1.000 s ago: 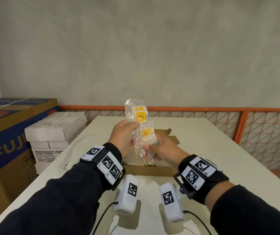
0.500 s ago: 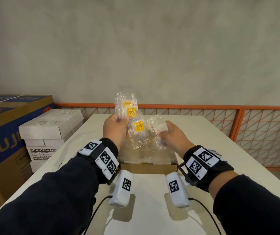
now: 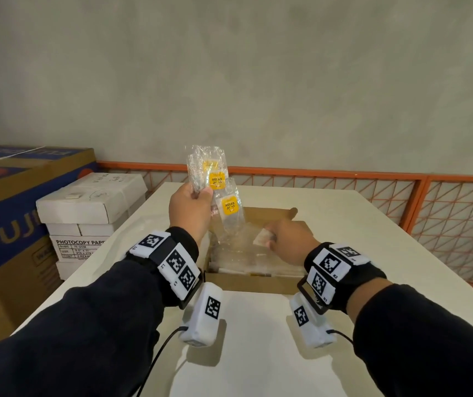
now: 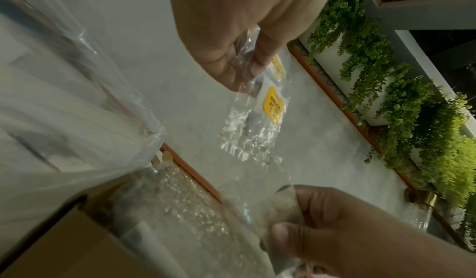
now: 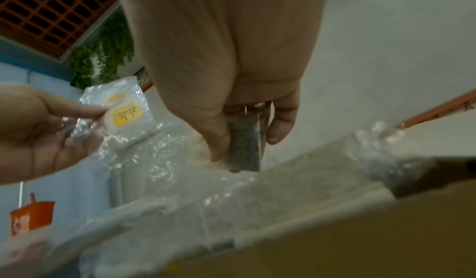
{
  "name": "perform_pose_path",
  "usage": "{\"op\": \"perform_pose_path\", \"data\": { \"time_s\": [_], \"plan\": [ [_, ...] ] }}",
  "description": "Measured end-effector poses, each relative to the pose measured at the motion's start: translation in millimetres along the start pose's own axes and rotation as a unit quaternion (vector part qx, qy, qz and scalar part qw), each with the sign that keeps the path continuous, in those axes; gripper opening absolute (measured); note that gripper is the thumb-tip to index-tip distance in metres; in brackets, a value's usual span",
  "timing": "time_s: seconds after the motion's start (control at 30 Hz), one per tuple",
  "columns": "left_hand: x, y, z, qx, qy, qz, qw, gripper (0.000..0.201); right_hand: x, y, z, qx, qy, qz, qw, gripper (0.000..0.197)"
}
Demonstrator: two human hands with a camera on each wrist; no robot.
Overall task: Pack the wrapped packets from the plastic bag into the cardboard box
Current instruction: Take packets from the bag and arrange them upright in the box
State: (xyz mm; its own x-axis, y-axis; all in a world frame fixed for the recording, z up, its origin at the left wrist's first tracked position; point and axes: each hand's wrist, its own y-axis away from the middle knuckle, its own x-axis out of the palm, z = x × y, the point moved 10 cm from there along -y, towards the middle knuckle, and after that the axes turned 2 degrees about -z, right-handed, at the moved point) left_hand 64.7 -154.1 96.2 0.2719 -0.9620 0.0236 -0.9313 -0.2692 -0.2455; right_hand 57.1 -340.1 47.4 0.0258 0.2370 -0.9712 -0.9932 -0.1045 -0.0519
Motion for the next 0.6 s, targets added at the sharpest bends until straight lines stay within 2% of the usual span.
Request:
{"op": "perform_pose_path", "data": {
  "time_s": [0.07, 0.13, 0.23, 0.27, 0.37, 0.43, 0.53, 0.6],
  "plan": [
    [-2.6, -3.1, 0.5, -0.003, 0.005, -0.001, 1.0, 0.02, 7.3, -2.5, 1.1, -0.012, 0.012, 0.01, 1.0, 0.022],
    [-5.6, -7.0, 0.3, -0.002, 0.008, -0.005, 1.0, 0.018, 10.3, -4.9, 1.0, -0.015, 0.015, 0.01, 1.0, 0.028],
    [-7.8, -10.4, 2.9, -0.005, 0.014, -0.005, 1.0, 0.016, 3.0, -3.6, 2.8, -0.016, -0.007, -0.004, 1.0, 0.019],
    [-7.1, -10.3, 3.6, -0.006, 0.016, -0.003, 1.0, 0.016, 5.6, -4.1, 2.2, -0.021, -0.007, 0.007, 1.0, 0.025],
    [-4.7, -10.5, 5.1, -0.003, 0.024, -0.002, 1.0, 0.015, 43.0, 8.2, 7.7, -0.043, 0.068, 0.15, 0.985, 0.064],
    [-1.9, -10.3, 6.4, -0.001, 0.027, 0.003, 1.0, 0.011, 64.2, 16.2, 6.4, -0.027, 0.105, 0.208, 0.972, 0.081],
    [1.8, -9.4, 9.8, -0.002, 0.033, 0.01, 0.999, 0.008, 65.4, 11.6, 6.8, -0.023, 0.081, 0.196, 0.977, 0.087],
    [4.6, -7.4, 11.2, -0.008, 0.035, 0.019, 0.999, 0.012, 50.5, 11.0, 15.7, -0.036, -0.045, 0.169, 0.984, 0.092]
  ]
}}
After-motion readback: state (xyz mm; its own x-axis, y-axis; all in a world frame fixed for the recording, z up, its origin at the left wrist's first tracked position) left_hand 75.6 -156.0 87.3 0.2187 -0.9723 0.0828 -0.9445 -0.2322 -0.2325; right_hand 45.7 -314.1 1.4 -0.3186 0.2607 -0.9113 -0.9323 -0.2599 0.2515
